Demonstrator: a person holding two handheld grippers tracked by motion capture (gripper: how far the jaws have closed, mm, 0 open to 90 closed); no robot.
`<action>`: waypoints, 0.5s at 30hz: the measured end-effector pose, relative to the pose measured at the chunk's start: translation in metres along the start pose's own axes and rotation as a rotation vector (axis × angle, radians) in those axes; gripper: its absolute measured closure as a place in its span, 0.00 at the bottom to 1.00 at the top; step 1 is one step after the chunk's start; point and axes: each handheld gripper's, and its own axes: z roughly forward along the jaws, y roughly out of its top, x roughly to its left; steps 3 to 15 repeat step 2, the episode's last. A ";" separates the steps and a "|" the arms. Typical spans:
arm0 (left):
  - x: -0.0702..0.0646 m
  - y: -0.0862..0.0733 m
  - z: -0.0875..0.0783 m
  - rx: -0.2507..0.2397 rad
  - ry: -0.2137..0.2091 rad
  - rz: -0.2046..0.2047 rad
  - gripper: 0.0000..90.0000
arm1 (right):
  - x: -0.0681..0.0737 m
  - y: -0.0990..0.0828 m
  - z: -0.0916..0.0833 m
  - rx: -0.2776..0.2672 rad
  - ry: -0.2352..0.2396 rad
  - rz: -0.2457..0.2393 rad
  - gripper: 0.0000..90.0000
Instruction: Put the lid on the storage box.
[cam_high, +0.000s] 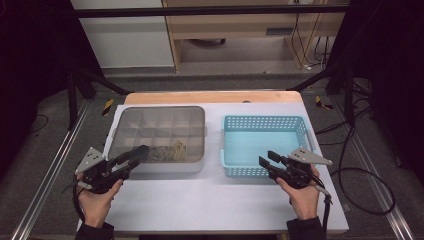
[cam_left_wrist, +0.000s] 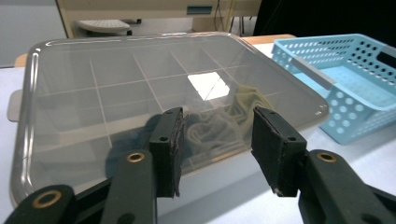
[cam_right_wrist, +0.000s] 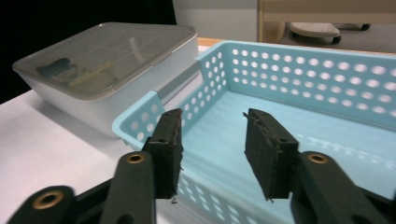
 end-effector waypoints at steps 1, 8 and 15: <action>-0.001 -0.001 -0.002 -0.004 0.000 0.000 0.59 | -0.002 -0.002 -0.005 -0.009 -0.005 0.003 0.67; -0.002 -0.003 -0.004 -0.009 0.003 0.004 0.59 | -0.004 -0.004 -0.010 -0.016 -0.006 0.005 0.69; -0.002 -0.003 -0.004 -0.009 0.003 0.004 0.59 | -0.004 -0.004 -0.010 -0.016 -0.006 0.005 0.69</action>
